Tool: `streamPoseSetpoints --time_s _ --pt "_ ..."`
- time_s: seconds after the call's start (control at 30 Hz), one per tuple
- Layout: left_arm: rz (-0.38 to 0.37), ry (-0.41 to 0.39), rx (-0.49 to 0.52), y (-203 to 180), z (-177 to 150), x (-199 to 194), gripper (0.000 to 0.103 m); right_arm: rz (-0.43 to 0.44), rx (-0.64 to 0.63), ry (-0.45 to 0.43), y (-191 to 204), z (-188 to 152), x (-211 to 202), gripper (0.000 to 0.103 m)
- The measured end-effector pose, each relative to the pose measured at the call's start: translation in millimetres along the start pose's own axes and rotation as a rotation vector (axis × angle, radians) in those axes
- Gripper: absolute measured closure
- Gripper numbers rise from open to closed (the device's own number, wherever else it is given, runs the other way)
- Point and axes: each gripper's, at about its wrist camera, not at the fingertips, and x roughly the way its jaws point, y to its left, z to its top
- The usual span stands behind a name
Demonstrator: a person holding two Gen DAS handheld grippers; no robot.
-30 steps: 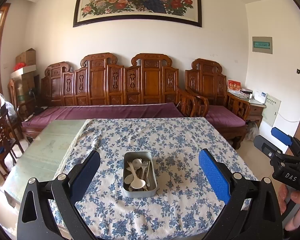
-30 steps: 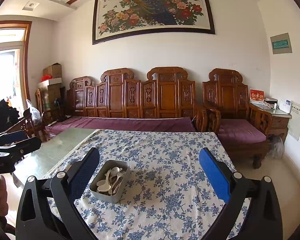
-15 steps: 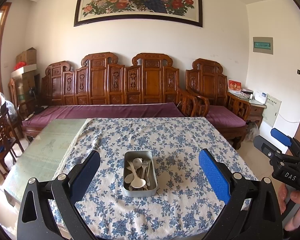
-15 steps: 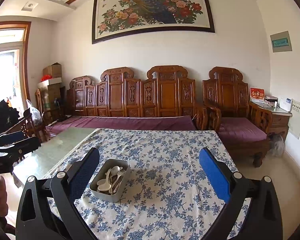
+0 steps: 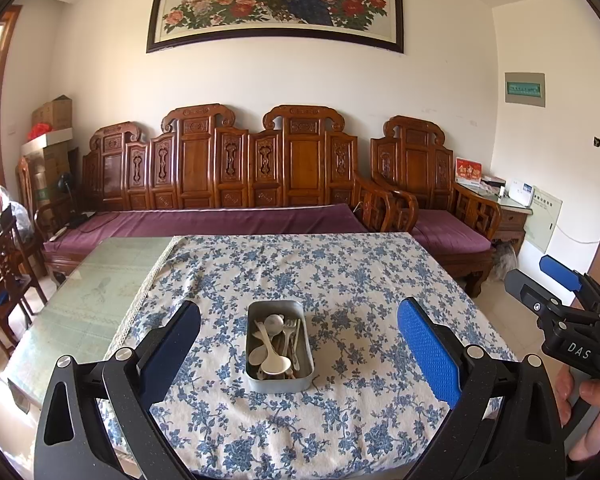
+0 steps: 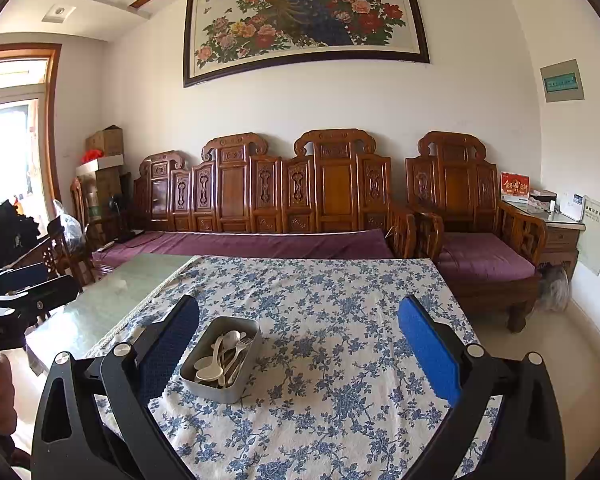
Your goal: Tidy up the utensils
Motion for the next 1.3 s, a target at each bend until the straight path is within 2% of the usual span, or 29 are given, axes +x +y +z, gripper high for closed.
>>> streamPoseSetpoints --time_s 1.3 --pt "0.006 -0.003 0.003 -3.2 -3.3 0.3 0.008 0.004 0.012 0.002 2.0 0.6 -0.4 0.003"
